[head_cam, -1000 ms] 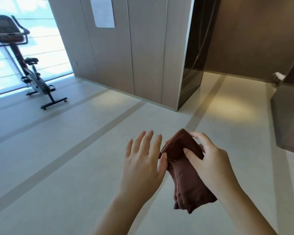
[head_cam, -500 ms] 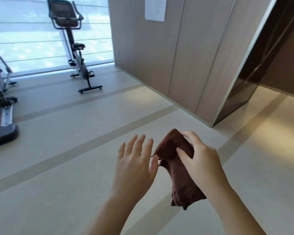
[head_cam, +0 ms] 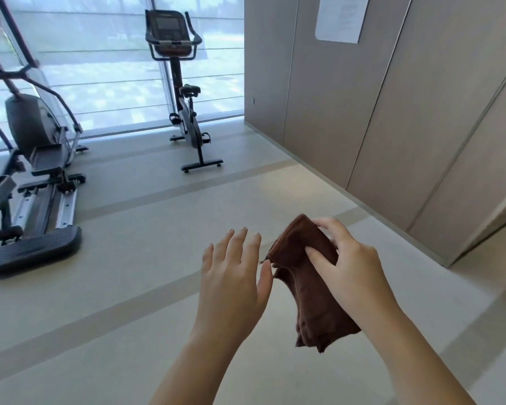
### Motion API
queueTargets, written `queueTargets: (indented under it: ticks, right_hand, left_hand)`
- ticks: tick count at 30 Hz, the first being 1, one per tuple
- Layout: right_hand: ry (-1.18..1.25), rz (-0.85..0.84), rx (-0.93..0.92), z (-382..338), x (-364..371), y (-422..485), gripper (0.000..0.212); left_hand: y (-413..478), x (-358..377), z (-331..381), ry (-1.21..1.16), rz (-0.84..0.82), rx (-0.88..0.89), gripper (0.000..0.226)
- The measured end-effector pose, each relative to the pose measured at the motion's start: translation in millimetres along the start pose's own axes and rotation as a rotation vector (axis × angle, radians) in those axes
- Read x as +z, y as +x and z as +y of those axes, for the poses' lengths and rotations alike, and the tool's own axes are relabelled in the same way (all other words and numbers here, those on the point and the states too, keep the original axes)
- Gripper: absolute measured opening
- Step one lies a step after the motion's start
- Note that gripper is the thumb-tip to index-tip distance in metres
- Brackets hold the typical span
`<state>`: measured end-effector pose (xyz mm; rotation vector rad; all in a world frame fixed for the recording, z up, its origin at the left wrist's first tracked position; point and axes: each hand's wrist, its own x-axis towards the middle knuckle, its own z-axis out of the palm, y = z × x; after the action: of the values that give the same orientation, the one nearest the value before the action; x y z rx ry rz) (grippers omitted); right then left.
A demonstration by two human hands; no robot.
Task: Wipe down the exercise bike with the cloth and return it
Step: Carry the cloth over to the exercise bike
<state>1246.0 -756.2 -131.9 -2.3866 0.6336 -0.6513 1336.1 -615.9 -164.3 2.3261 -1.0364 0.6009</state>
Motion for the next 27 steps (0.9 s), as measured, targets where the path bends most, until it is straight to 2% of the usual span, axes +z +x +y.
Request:
queueTargets:
  ticks: [4,12,22,27]
  right_hand:
    - [0.032,-0.010,-0.008,-6.6,39.1,78.9,0.030]
    - [0.042,-0.027,-0.005,18.5,103.4,234.8,0.029]
    - [0.034,0.002,-0.056,76.8,139.5,472.6,0.028]
    - [0.024,-0.031,-0.071,90.4,168.4,574.6,0.030]
  left_hand:
    - [61.5,24.7,-48.5,0.024,0.014,-0.027,0.044]
    - [179.4,107.4,-119.6,0.102,-0.028,-0.097,0.038]
    - [392.8,238.8,-159.7,0.159,0.002,-0.056,0.033]
    - [471.8,284.0,-196.8,0.163,0.008,-0.113,0.036]
